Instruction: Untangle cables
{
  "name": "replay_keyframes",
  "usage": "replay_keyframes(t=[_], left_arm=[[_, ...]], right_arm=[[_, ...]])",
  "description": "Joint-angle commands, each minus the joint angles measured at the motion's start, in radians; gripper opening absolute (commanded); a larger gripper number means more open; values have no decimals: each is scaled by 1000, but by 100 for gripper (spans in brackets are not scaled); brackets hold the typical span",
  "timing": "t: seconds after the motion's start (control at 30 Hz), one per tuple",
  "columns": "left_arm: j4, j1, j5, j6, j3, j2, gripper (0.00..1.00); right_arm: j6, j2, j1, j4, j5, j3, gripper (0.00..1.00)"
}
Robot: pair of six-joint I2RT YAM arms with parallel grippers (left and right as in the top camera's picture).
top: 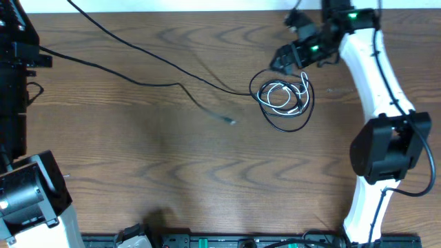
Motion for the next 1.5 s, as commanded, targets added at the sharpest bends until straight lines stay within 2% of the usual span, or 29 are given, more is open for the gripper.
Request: replay_keyframes(t=[0.0,0.23,0.6,1.1,1.27,1.47], left_arm=[[7,-2,17,-6,17,-10,7],[6,-2,17,-6,18,-10,7],[-12,-2,17,-6,17,-10,8],[-17,-2,16,-6,17,-10,8],[-20,-2,17,-6,17,-10,7],[-21,-2,17,-6,17,-10,8]], right_arm=[[-130,-4,56,19,-54,-25,99],[-210,44,139,57,-82,-32,99],[-283,184,191,63,-103,-32,98],[-293,271,242,136,-101,-32,97],[-294,272,252,138,-98,-32,93],[-293,287,272,179,-64,-34,80]])
